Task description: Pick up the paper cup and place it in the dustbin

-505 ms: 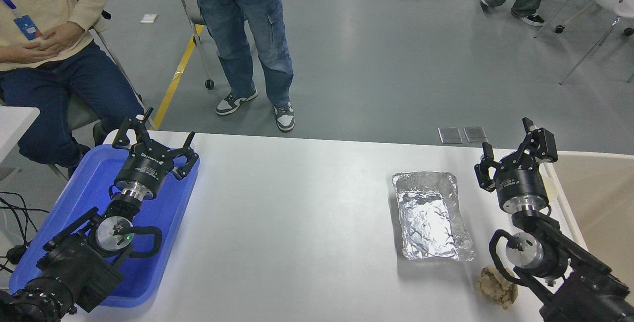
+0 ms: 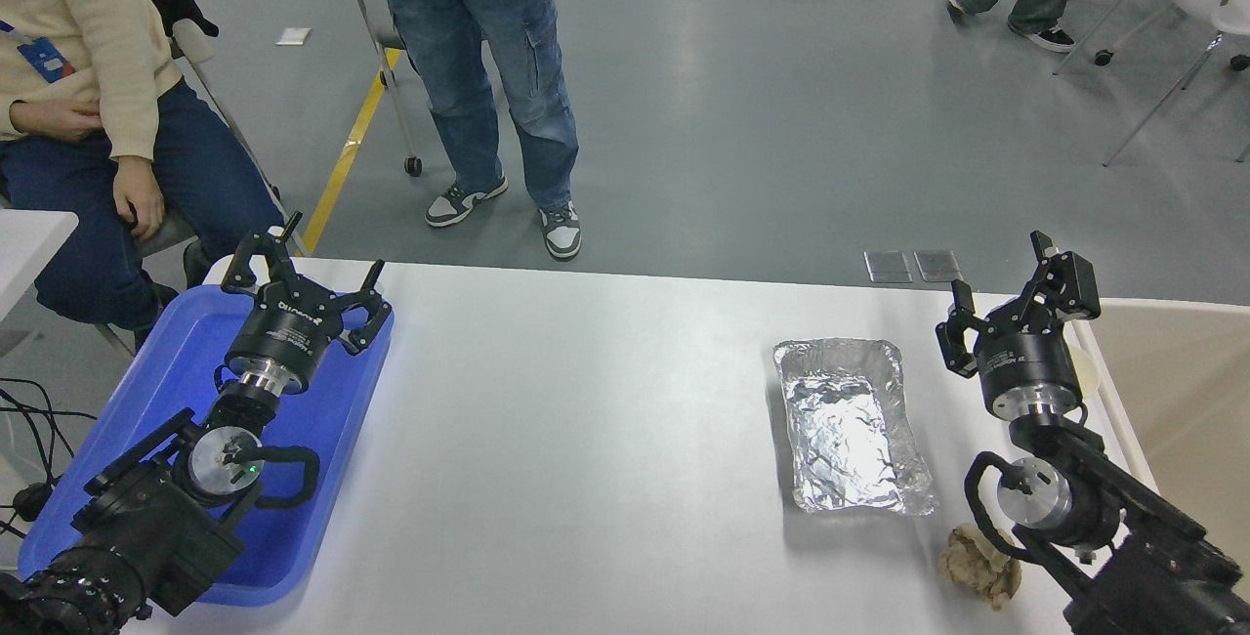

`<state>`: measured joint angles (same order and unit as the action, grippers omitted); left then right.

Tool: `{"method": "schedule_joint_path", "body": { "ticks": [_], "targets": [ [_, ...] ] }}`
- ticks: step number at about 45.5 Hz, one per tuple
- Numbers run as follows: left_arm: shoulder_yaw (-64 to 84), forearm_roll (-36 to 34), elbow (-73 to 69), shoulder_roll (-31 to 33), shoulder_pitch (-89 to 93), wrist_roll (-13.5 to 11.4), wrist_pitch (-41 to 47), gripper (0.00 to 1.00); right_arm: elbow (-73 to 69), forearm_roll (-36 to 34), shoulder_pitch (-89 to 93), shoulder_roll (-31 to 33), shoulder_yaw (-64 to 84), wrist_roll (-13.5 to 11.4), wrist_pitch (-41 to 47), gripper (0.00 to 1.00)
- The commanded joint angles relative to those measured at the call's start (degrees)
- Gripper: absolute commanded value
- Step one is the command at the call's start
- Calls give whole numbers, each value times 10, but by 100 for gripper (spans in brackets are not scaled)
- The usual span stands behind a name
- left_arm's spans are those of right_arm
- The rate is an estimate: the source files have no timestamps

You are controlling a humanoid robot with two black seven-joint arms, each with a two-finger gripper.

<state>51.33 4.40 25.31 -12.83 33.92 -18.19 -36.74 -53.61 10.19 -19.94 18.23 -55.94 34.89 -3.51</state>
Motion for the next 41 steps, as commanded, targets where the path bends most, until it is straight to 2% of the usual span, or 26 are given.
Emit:
{"method": "schedule_joint_path", "body": {
  "ticks": [1, 24, 34, 41],
  "targets": [
    [0, 0, 0, 0, 0, 0, 0, 100, 1, 0, 1, 10, 0, 0, 0, 100],
    [0, 1, 0, 0, 0, 0, 0, 100, 2, 0, 1, 22, 7, -1, 0, 100],
    [1, 1, 0, 0, 0, 0, 0, 100, -1, -1, -3, 55, 60, -1, -2, 100],
    [1, 1, 0, 0, 0, 0, 0, 100, -4, -2, -56, 138, 195, -1, -1, 100]
  ]
}}
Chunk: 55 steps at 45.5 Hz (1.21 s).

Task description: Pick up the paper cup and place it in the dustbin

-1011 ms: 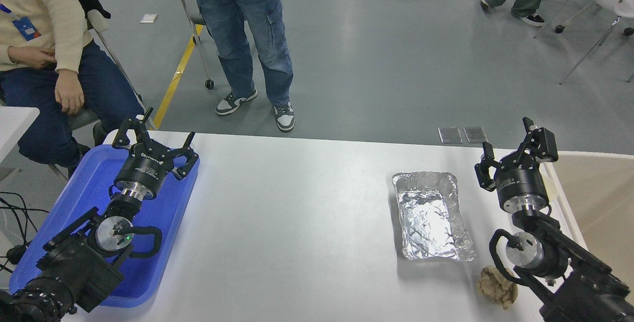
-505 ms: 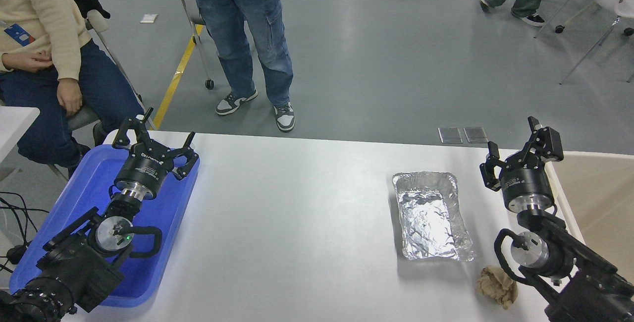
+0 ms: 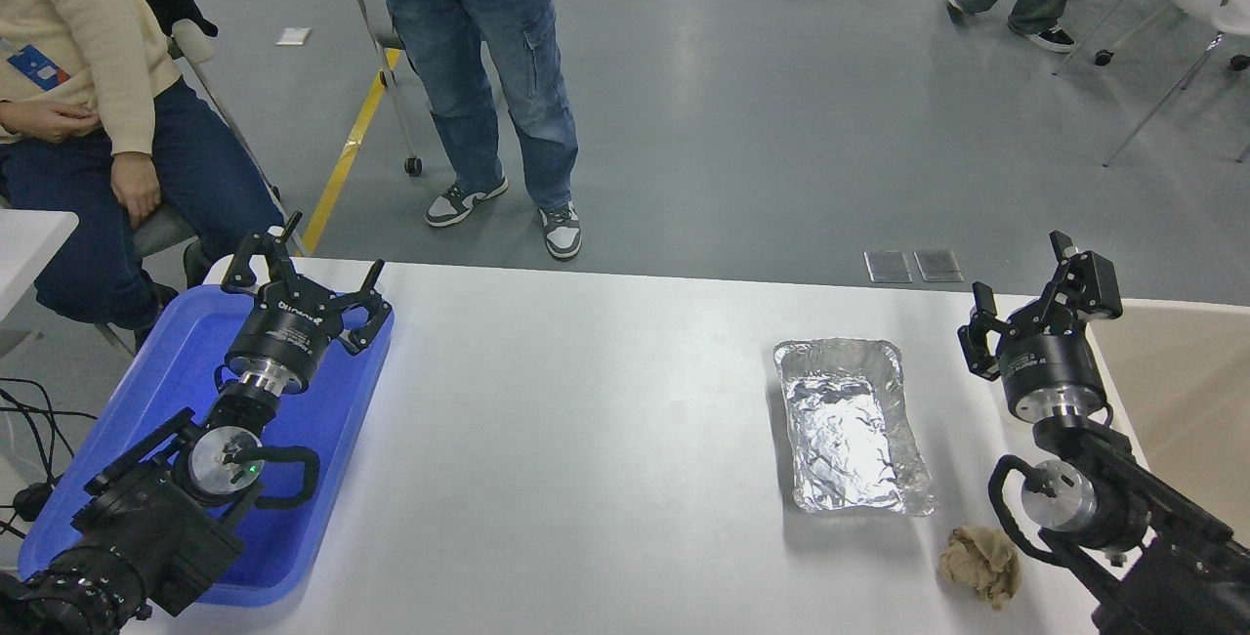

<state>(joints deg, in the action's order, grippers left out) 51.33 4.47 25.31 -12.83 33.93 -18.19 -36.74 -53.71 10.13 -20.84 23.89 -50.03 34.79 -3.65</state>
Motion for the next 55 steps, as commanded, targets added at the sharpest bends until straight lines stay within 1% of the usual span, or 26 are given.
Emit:
{"method": "schedule_joint_path", "body": {
  "ticks": [1, 5, 6, 15, 24, 30, 35, 40, 47, 51, 55],
  "targets": [
    [0, 0, 0, 0, 0, 0, 0, 100, -4, -1, -61, 92, 166, 0, 0, 100],
    [1, 0, 0, 0, 0, 0, 0, 100, -5, -1, -125, 123, 281, 0, 1, 100],
    [0, 0, 0, 0, 0, 0, 0, 100, -5, -1, -153, 131, 332, 0, 1, 100],
    [1, 0, 0, 0, 0, 0, 0, 100, -9, -1, -242, 179, 488, 0, 1, 100],
    [1, 0, 0, 0, 1, 0, 0, 100, -45, -2, -374, 208, 710, 0, 3, 100],
    [1, 0, 0, 0, 1, 0, 0, 100, -81, -2, -488, 203, 883, 0, 26, 100],
    [1, 0, 0, 0, 0, 0, 0, 100, -106, -1, -584, 192, 1019, -2, 78, 100],
    [1, 0, 0, 0, 1, 0, 0, 100, -140, 0, -685, 173, 1138, -1, 158, 100],
    [0, 0, 0, 0, 0, 0, 0, 100, -159, 9, -773, 169, 1209, -4, 284, 100],
    [0, 0, 0, 0, 0, 0, 0, 100, -164, 10, -822, 148, 1259, -5, 348, 100],
    [0, 0, 0, 0, 0, 0, 0, 100, -167, 11, -868, 117, 1319, -6, 393, 100]
  ]
}}
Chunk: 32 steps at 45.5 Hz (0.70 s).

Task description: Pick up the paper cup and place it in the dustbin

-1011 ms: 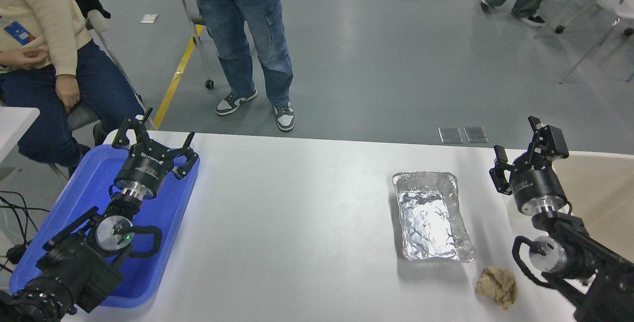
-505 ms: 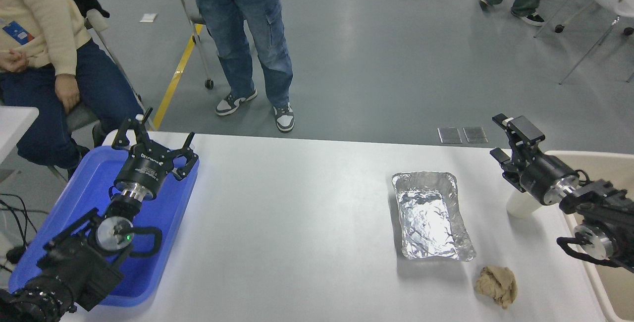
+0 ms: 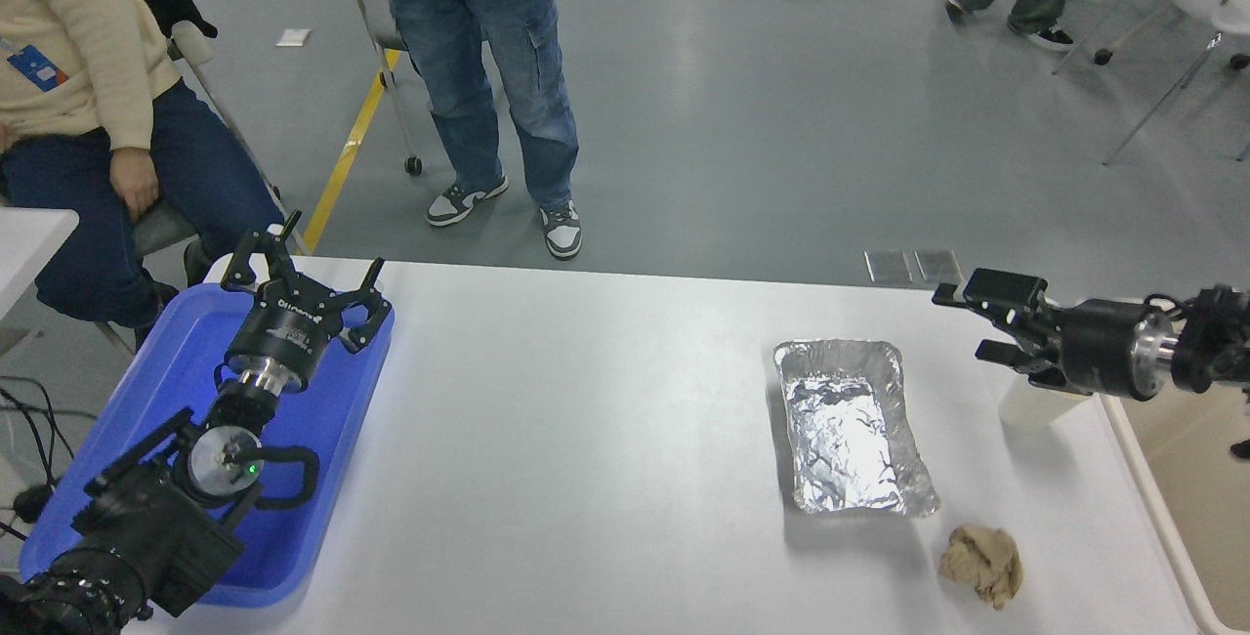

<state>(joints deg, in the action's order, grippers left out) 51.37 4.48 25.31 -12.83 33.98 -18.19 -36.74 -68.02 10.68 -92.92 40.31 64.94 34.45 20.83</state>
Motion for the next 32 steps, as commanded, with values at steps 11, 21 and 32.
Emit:
{"method": "schedule_joint_path", "body": {
  "ticks": [11, 21, 32],
  "targets": [
    [0, 0, 0, 0, -1, 0, 0, 100, -84, 122, -265, -141, 214, -14, 241, 100],
    [0, -1, 0, 0, -1, 0, 0, 100, -87, 154, -363, -181, 187, -57, 242, 100],
    [0, -1, 0, 0, -1, 0, 0, 100, -87, 153, -390, -199, 170, -113, 242, 100]
  ]
}}
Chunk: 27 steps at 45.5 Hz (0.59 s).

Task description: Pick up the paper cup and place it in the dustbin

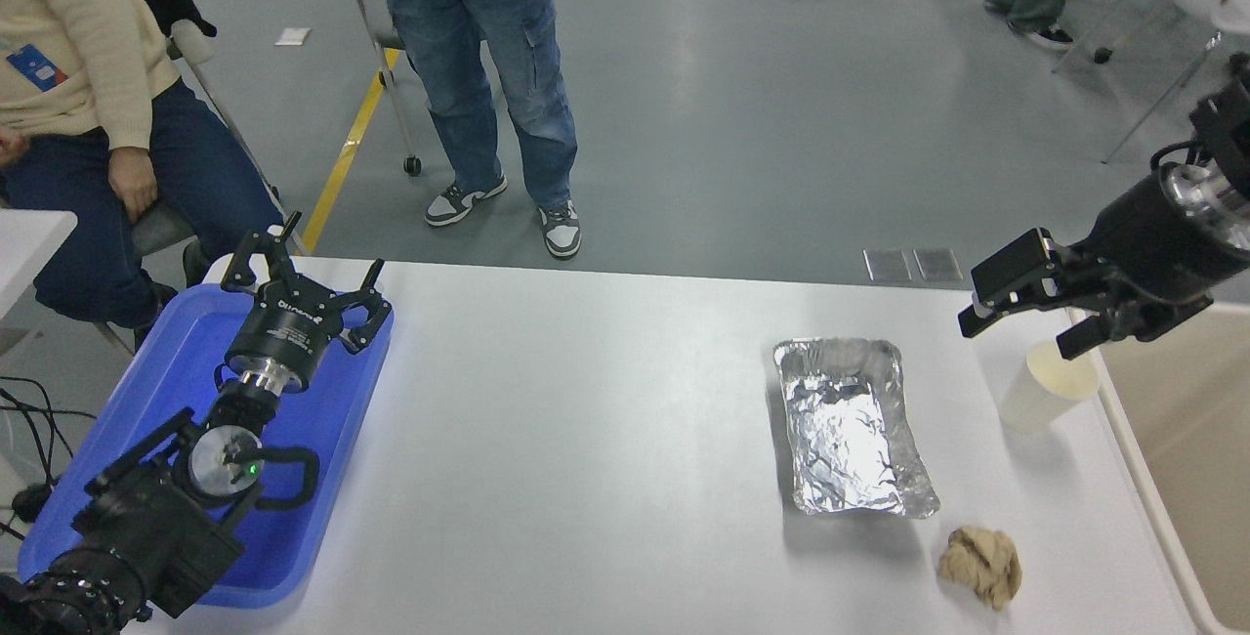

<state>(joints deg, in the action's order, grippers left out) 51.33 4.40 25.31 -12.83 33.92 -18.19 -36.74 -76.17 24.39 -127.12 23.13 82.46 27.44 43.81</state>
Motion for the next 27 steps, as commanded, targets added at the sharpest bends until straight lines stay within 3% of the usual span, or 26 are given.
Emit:
{"method": "schedule_joint_path", "body": {
  "ticks": [1, 27],
  "targets": [
    [0, 0, 0, 0, 0, 0, 0, 100, -6, 17, -48, -27, -6, -45, 12, 100],
    [1, 1, 0, 0, 1, 0, -1, 100, -4, 16, -96, -13, 32, -48, 12, 100]
  ]
}}
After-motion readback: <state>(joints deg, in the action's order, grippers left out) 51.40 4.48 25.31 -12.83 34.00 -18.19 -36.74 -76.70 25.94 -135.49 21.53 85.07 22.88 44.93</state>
